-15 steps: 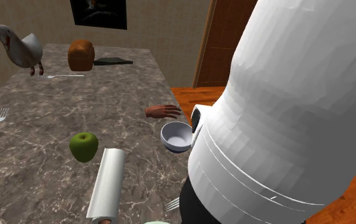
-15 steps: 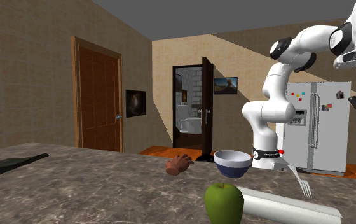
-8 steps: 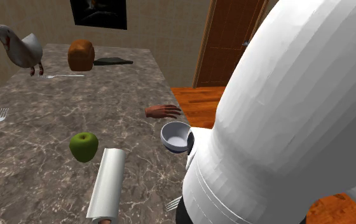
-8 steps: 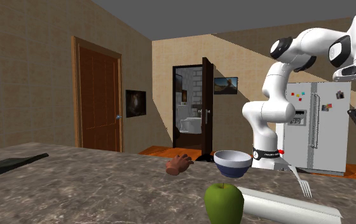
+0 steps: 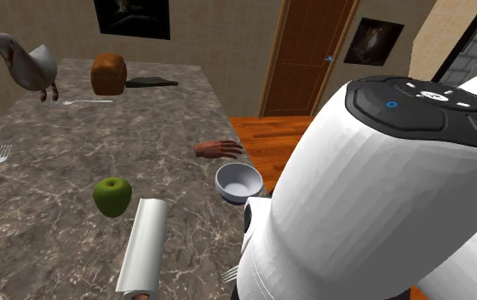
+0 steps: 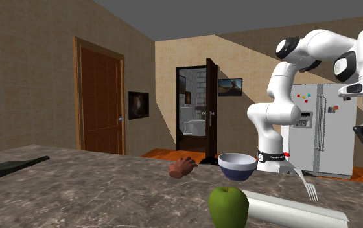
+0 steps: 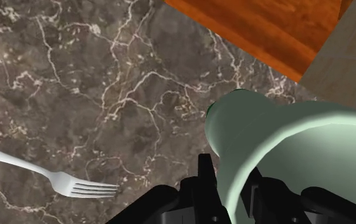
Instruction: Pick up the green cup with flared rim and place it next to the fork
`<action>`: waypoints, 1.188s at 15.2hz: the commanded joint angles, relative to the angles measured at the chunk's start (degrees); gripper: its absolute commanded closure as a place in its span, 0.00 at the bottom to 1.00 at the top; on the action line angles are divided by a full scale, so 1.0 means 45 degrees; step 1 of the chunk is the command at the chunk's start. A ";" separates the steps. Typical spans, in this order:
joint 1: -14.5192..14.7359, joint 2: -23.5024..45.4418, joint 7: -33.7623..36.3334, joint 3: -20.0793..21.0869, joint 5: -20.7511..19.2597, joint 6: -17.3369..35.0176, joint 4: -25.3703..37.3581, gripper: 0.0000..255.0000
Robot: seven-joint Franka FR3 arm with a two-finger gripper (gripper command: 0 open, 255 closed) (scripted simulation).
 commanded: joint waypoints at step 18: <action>-0.0047 0.0133 0.0019 0.0202 0.0048 0.0358 -0.0204 0.00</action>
